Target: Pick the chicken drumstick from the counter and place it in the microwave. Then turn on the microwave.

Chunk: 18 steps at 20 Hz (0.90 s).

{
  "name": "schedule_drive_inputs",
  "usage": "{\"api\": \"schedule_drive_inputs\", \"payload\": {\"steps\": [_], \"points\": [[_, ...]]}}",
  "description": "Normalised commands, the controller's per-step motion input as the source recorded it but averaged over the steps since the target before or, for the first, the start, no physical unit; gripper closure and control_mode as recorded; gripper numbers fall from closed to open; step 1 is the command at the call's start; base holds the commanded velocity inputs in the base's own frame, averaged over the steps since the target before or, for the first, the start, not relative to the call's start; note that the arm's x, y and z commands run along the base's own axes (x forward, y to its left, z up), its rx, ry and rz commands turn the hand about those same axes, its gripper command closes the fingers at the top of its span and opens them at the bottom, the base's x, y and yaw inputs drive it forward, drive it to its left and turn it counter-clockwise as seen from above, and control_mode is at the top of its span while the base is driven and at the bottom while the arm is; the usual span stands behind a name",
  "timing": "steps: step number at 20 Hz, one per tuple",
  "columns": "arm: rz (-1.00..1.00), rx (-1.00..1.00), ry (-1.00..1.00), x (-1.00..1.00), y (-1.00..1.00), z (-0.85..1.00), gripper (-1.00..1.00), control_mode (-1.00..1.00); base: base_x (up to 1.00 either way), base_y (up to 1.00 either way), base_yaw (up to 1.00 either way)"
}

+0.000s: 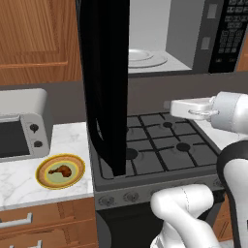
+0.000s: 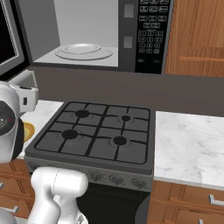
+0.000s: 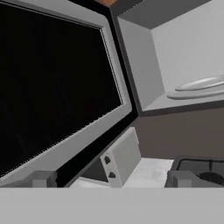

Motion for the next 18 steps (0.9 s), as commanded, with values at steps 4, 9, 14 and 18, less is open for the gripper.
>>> {"api": "schedule_drive_inputs", "payload": {"steps": [4, 9, 14, 18], "points": [[-0.02, -0.02, 0.00, 0.01, 0.00, -0.07, -1.00, -1.00, 0.00, 0.00, 0.00], [-0.01, -0.04, 0.03, 0.00, 0.00, -0.10, -1.00, -1.00, 0.00, 0.00, 0.00], [-0.01, -0.08, 0.10, 0.02, 0.00, -0.13, -1.00, -1.00, 0.00, 0.00, 0.00], [-0.03, -0.09, 0.16, 0.03, 0.00, -0.12, -1.00, -1.00, 0.00, 0.00, 0.00]]}}
